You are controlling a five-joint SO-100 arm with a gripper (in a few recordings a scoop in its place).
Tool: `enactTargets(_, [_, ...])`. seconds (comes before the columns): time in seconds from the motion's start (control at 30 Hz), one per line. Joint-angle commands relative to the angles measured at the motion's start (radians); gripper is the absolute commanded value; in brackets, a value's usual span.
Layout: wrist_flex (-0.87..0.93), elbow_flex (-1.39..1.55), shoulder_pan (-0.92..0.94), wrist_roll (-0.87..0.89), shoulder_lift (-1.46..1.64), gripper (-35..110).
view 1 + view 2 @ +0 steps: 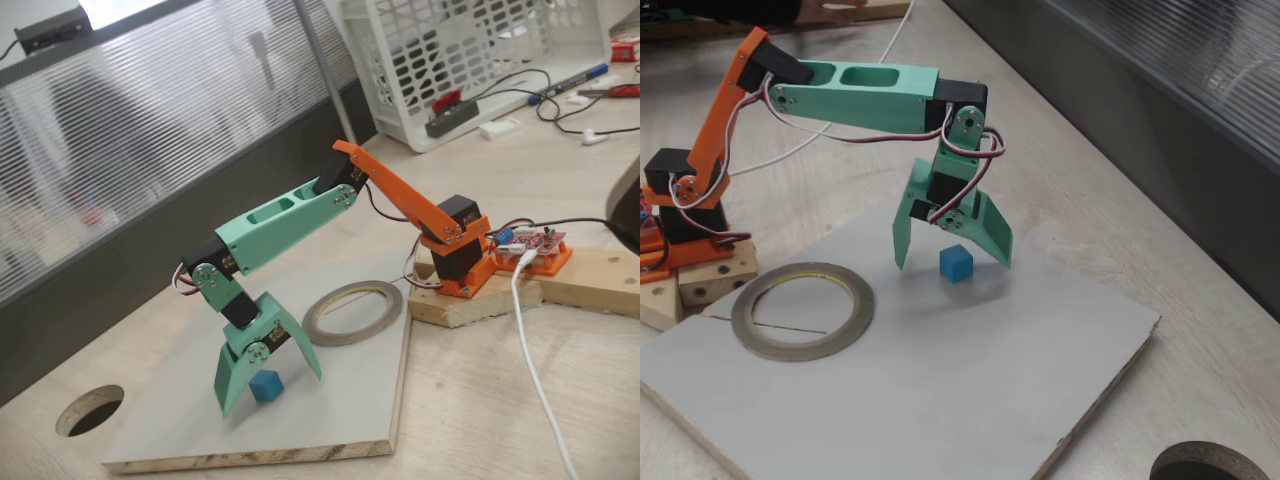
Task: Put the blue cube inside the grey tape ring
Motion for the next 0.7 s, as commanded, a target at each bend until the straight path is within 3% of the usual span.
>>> enactTargets(0.0, [0.002, -0.012, -0.018, 0.008, 0.014, 99])
enactTargets(0.57, [-0.012, -0.014, -0.009, 0.015, 0.008, 99])
enactTargets(0.67, [-0.014, -0.014, -0.008, 0.015, 0.009, 90])
